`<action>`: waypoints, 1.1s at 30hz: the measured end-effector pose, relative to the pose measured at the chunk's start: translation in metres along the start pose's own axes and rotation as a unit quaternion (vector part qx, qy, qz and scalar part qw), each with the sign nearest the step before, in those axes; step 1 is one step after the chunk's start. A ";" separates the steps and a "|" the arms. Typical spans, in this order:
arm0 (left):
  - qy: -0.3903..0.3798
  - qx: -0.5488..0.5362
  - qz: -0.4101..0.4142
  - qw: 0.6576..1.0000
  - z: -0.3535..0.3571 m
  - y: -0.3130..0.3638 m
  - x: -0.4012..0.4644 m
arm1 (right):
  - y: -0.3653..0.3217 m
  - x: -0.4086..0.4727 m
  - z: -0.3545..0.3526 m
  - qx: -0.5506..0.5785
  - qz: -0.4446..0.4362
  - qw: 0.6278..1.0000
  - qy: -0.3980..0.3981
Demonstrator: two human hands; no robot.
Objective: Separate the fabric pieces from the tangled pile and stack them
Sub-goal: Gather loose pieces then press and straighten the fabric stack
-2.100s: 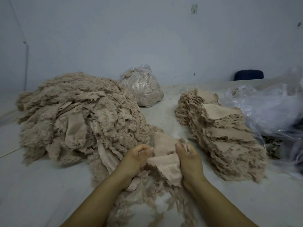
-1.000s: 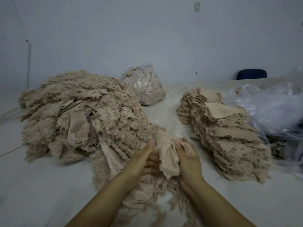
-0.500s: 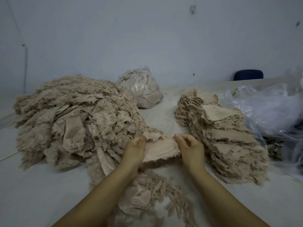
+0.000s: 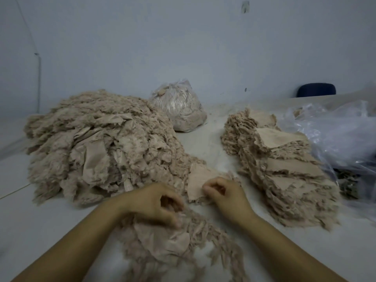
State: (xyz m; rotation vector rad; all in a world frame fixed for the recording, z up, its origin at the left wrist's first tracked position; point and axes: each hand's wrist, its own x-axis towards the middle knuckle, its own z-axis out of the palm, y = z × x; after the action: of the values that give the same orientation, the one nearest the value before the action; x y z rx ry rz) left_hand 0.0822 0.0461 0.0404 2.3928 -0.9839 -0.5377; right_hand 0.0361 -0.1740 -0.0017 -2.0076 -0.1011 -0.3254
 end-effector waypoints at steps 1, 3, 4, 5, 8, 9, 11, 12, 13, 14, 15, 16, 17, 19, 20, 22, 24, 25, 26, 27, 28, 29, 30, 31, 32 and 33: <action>-0.035 0.058 -0.012 0.998 -0.001 -0.001 -0.007 | -0.003 -0.007 0.003 0.023 -0.007 0.998 -0.065; -0.064 0.128 -0.019 0.990 0.003 -0.004 -0.013 | -0.003 -0.015 0.004 -0.049 -0.016 0.978 -0.204; -0.056 0.128 -0.018 0.990 0.005 -0.007 -0.015 | -0.001 -0.019 0.004 -0.089 -0.016 0.963 -0.255; -0.038 0.110 -0.022 0.993 0.006 -0.008 -0.017 | 0.000 -0.022 0.003 -0.108 -0.008 0.955 -0.275; 0.039 -0.009 -0.032 0.999 0.005 -0.007 -0.024 | -0.006 -0.024 0.002 -0.050 0.008 0.983 -0.179; 0.057 -0.050 -0.024 0.997 0.005 -0.003 -0.023 | -0.010 -0.024 0.003 -0.012 0.014 0.988 -0.154; 0.084 -0.083 0.004 0.993 0.009 0.007 -0.018 | -0.019 -0.023 0.008 0.061 0.033 0.985 -0.160; 0.104 -0.089 0.017 0.990 0.012 0.011 -0.014 | -0.022 -0.023 0.013 0.097 0.039 0.980 -0.170; 0.132 -0.104 0.029 0.985 0.016 0.013 -0.010 | -0.024 -0.024 0.018 0.125 0.045 0.977 -0.164; 0.166 -0.135 0.036 0.976 0.018 0.014 -0.006 | -0.023 -0.023 0.022 0.149 0.048 0.978 -0.138; 0.204 -0.178 0.036 0.962 0.018 0.014 -0.004 | -0.022 -0.022 0.026 0.164 0.049 0.980 -0.099; 0.237 -0.220 0.028 0.946 0.019 0.013 -0.002 | -0.020 -0.022 0.029 0.176 0.048 0.981 -0.061; 0.259 -0.251 0.010 0.932 0.019 0.011 -0.001 | -0.019 -0.022 0.030 0.189 0.046 0.980 -0.038; 0.286 -0.268 -0.014 0.920 0.023 0.007 0.002 | -0.015 -0.021 0.031 0.185 0.038 0.982 -0.030; 0.288 -0.260 -0.018 0.922 0.026 0.006 0.002 | -0.013 -0.021 0.032 0.165 0.029 0.985 -0.031; 0.271 -0.239 -0.020 0.932 0.032 0.009 0.002 | -0.013 -0.021 0.033 0.137 0.020 0.990 -0.015; 0.249 -0.248 -0.014 0.936 0.037 0.012 0.006 | -0.014 -0.018 0.035 0.149 0.013 0.989 0.007; 0.248 -0.264 -0.004 0.932 0.038 0.013 0.007 | -0.013 -0.017 0.036 0.153 0.010 0.988 0.009; 0.258 -0.285 0.007 0.923 0.039 0.013 0.008 | -0.013 -0.018 0.037 0.152 0.010 0.988 0.007; 0.277 -0.305 0.019 0.911 0.039 0.014 0.009 | -0.012 -0.018 0.037 0.152 0.011 0.988 0.000; 0.296 -0.321 0.028 0.899 0.040 0.014 0.010 | -0.011 -0.020 0.037 0.155 0.014 0.988 -0.009; 0.310 -0.331 0.030 0.891 0.040 0.013 0.011 | -0.010 -0.021 0.037 0.164 0.018 0.986 -0.021; 0.313 -0.338 0.029 0.887 0.041 0.012 0.011 | -0.010 -0.023 0.037 0.176 0.022 0.984 -0.034; 0.308 -0.342 0.029 0.888 0.042 0.012 0.012 | -0.012 -0.024 0.037 0.184 0.027 0.982 -0.043; 0.300 -0.345 0.029 0.889 0.043 0.012 0.013 | -0.014 -0.024 0.038 0.188 0.031 0.981 -0.047; 0.294 -0.346 0.029 0.891 0.045 0.013 0.014 | -0.016 -0.024 0.039 0.192 0.034 0.980 -0.046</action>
State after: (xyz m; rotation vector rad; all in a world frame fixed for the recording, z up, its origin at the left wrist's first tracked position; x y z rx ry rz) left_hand 0.0609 0.0144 0.0098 1.6992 -0.4720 -0.0805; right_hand 0.0168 -0.1301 -0.0108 -1.6388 -0.1427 -0.1545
